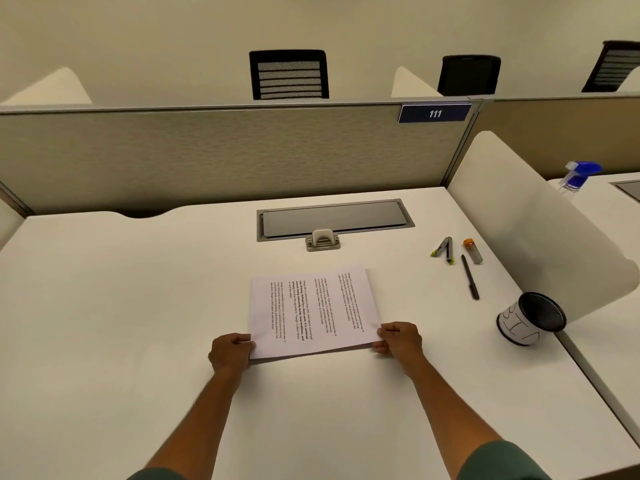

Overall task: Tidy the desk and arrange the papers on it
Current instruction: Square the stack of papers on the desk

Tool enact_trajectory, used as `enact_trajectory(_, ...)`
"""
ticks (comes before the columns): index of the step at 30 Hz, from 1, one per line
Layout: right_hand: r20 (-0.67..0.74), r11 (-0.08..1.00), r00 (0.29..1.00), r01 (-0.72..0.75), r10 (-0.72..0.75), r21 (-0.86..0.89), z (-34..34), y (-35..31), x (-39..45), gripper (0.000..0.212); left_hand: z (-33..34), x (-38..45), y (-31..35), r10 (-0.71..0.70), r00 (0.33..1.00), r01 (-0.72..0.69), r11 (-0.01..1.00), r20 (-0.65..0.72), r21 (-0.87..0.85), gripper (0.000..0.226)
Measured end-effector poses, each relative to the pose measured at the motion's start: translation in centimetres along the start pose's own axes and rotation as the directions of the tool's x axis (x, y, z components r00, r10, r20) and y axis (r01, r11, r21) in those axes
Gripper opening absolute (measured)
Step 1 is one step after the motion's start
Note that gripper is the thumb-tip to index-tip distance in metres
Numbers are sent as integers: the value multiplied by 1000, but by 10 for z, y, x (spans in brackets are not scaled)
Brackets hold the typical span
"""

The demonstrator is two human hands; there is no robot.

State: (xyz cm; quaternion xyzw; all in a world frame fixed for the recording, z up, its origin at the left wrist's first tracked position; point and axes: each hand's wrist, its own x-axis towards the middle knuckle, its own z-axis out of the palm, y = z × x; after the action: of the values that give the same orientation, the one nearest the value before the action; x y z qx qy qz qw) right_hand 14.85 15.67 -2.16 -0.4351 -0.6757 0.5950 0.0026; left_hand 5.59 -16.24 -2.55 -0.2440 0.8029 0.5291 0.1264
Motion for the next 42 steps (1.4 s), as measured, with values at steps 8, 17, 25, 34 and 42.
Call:
enact_trajectory(8, 4, 999, 1000, 3, -3, 40, -10, -9, 16, 6, 12, 9, 8, -36, 998, 41, 994, 47, -105, 18)
enact_trajectory(17, 1, 998, 1000, 8, -8, 61, -25, -20, 44, 4, 38, 15, 28, -36, 997, 48, 983, 69, -179, 16)
enact_trajectory(25, -11, 995, 1000, -13, 14, 98, -28, -29, 65, 5, 54, 28, 42, -34, 997, 46, 981, 64, -190, 17)
enact_trajectory(34, -13, 995, 1000, -15, 16, 100, -25, -29, 81, 3, 61, 42, 46, -32, 997, 45, 983, 76, -177, 18)
enact_trajectory(42, -14, 993, 1000, -20, 22, 120, -22, -31, 85, 4, 64, 48, 49, -30, 998, 40, 985, 62, -167, 18)
